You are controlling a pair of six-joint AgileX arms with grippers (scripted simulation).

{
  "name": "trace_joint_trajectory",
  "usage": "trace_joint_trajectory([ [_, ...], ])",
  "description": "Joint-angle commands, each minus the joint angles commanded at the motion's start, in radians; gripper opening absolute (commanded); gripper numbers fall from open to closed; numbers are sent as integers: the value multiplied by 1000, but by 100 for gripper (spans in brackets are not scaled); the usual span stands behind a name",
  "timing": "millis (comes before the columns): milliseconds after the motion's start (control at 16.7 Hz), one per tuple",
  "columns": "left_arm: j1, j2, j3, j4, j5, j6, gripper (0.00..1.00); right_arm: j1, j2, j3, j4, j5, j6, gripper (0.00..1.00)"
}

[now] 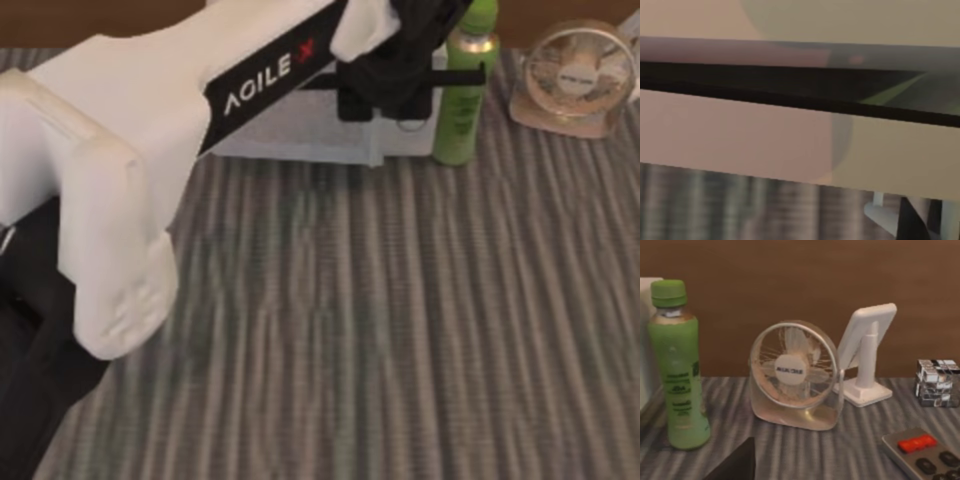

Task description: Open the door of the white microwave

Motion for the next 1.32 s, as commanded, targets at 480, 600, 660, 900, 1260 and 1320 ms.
trace_joint_trajectory([
  [480,0,0,0,0,0,0,0,0,0,0,0,0,0,100],
  [600,0,0,0,0,0,0,0,0,0,0,0,0,0,100],
  [660,0,0,0,0,0,0,0,0,0,0,0,0,0,100],
  [900,0,0,0,0,0,0,0,0,0,0,0,0,0,100],
  [1260,-1,-61,-116,61,16,40,0,0,0,0,0,0,0,100],
  [1320,0,-82,-154,81,20,55,0,0,0,0,0,0,0,100],
])
